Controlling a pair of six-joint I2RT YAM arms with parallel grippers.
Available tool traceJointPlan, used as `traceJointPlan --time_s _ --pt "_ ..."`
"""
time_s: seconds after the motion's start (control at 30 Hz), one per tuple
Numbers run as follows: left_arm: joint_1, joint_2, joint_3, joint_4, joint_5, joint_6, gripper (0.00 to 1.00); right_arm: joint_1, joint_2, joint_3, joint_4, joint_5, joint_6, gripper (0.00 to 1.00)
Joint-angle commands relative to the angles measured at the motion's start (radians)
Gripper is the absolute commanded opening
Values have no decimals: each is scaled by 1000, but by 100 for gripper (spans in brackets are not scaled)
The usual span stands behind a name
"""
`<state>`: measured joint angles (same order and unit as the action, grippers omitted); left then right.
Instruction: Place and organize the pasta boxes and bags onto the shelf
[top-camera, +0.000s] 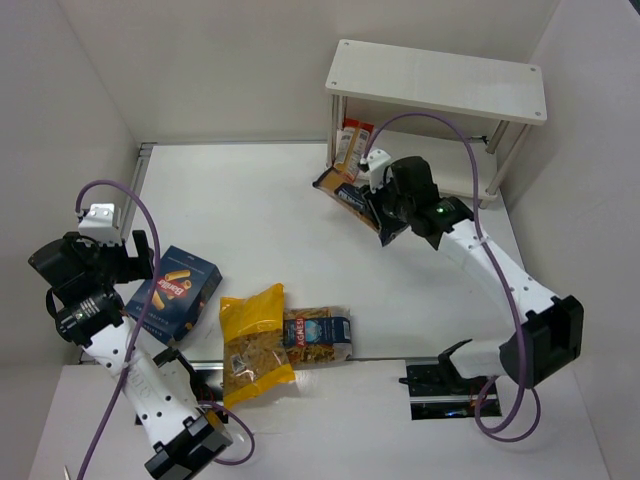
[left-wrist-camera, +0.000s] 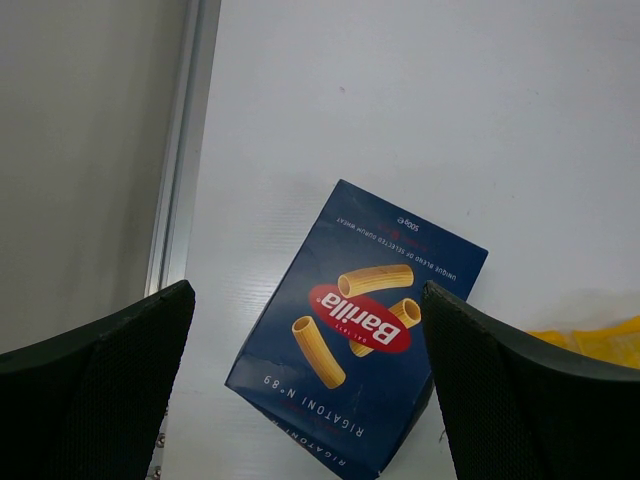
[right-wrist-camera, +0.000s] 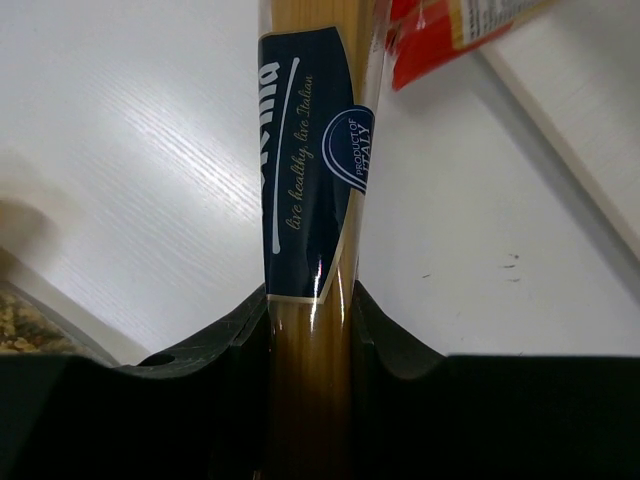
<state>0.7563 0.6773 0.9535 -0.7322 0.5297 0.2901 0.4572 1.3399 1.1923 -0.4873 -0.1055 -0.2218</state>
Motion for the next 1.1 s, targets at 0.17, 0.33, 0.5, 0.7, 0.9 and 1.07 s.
traceJointPlan --time_s 0.17,0.33,0.5,0.7,0.9,1.07 --pt "15 7 -1 20 24 26 99 -8 -150 142 62 -20 -4 0" --pt "15 7 -1 20 24 26 99 -8 -159 177 62 29 10 0" --pt "15 16 -1 20 24 26 99 -8 -122 228 53 50 32 0" --pt "15 16 -1 20 24 26 99 -8 -84 335 41 59 41 0" --pt "15 25 -1 20 24 17 99 -8 -38 460 6 37 19 0" --pt "25 25 -1 20 24 17 99 1 -15 535 6 24 19 0"
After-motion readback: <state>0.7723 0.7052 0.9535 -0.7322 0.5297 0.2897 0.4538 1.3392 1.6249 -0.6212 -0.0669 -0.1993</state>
